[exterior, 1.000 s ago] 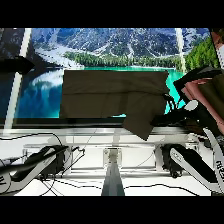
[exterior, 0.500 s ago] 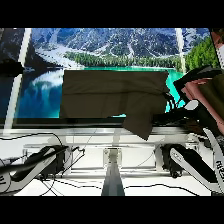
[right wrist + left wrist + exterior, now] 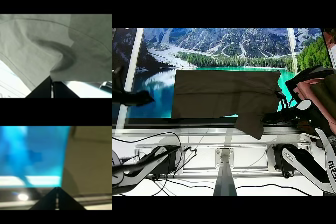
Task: Fold the clothes and pants, and hang the long-sleeved shirts on hangers.
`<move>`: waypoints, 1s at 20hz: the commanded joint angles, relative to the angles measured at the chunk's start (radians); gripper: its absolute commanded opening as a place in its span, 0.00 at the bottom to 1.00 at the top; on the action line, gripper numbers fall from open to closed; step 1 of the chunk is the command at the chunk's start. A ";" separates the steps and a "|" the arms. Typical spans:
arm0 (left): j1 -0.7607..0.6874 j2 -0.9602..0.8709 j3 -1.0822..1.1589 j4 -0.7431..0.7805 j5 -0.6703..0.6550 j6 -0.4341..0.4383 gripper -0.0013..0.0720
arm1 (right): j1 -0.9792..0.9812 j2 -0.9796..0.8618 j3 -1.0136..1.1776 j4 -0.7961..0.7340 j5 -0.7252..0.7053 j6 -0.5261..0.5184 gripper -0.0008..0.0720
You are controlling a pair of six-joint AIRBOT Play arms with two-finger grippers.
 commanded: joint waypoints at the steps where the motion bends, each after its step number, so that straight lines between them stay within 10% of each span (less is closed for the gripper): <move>1: 0.048 -0.019 -0.162 -0.055 -0.010 0.034 0.72 | 0.000 0.001 0.000 0.008 -0.005 0.000 0.03; 11: 0.049 -0.300 -0.248 -0.172 0.010 0.146 0.72 | 0.000 0.001 0.000 0.047 -0.005 0.001 0.03; 18: 0.049 -0.325 -0.228 -0.176 0.046 0.200 0.45 | 0.001 0.003 0.029 0.051 0.005 0.001 0.03; 20: 0.049 -0.325 -0.207 -0.191 0.032 0.202 0.04 | 0.001 0.003 0.058 0.053 0.010 0.001 0.03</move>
